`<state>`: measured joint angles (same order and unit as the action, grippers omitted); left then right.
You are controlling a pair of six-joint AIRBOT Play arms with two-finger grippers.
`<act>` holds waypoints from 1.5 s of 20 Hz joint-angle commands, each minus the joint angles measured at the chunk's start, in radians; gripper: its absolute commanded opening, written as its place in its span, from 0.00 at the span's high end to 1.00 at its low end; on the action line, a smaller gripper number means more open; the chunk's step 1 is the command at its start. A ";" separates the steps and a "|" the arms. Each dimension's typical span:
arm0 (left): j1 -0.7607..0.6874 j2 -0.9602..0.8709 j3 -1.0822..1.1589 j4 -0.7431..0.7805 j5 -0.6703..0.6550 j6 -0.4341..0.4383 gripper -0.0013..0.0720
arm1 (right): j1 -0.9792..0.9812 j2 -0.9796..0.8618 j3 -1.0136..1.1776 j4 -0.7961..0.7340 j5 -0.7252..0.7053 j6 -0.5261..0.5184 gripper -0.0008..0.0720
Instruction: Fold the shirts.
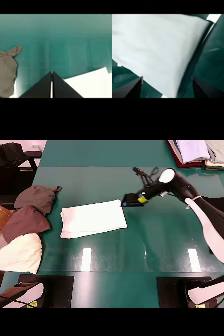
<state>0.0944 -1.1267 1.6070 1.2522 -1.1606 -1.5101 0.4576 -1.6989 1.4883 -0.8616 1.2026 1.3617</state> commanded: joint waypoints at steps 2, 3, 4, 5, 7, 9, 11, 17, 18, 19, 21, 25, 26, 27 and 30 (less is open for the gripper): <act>0.002 0.000 0.000 -0.003 0.002 0.000 0.94 | -0.089 -0.042 -0.137 0.122 -0.025 0.022 0.04; -0.002 0.000 0.000 -0.003 0.002 0.000 0.95 | -0.073 -0.070 -0.135 0.151 -0.025 -0.005 0.09; -0.002 0.000 0.000 -0.003 0.002 0.000 0.94 | -0.051 -0.096 -0.122 0.178 -0.024 -0.021 0.10; -0.002 0.000 0.000 -0.004 0.001 0.000 0.95 | -0.023 -0.126 -0.098 0.200 -0.025 -0.021 0.11; -0.002 0.000 0.000 -0.004 0.000 -0.001 0.94 | 0.036 -0.186 -0.031 0.217 -0.031 -0.021 0.14; -0.002 0.000 0.000 -0.011 0.000 -0.001 0.95 | 0.094 -0.245 0.051 0.216 -0.031 -0.021 0.29; -0.002 0.000 0.000 -0.046 -0.001 0.000 0.95 | 0.137 -0.290 0.131 0.215 -0.031 -0.021 0.71; -0.042 0.001 0.000 -0.142 -0.004 -0.001 0.95 | 0.083 -0.272 0.283 0.148 0.014 -0.016 0.96; -0.073 0.000 0.000 -0.140 -0.003 0.000 0.95 | 0.044 -0.243 0.284 0.126 0.021 -0.010 0.96; -0.116 0.000 -0.002 -0.138 0.005 0.000 0.95 | -0.007 -0.206 0.277 0.094 0.029 0.014 0.96; -0.201 0.001 -0.014 -0.137 0.032 0.000 0.95 | -0.124 -0.119 0.242 0.025 0.034 0.055 0.96; -0.330 -0.005 -0.027 -0.137 0.083 0.019 0.95 | -0.408 0.079 0.121 -0.067 0.039 0.074 0.96; -0.348 -0.006 -0.027 -0.136 0.100 0.018 0.95 | -0.489 0.124 0.092 -0.084 0.039 0.075 0.96; -0.363 -0.006 -0.029 -0.136 0.122 0.018 0.95 | -0.566 0.163 0.067 -0.092 0.033 0.075 0.96; -0.395 -0.006 -0.029 -0.136 0.176 0.018 0.95 | -0.802 0.241 0.033 -0.101 0.023 0.087 0.96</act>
<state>-0.2584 -1.1320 1.5799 1.1168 -1.0424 -1.4952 -0.1459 -1.5410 1.5623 -0.9291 1.2343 1.4326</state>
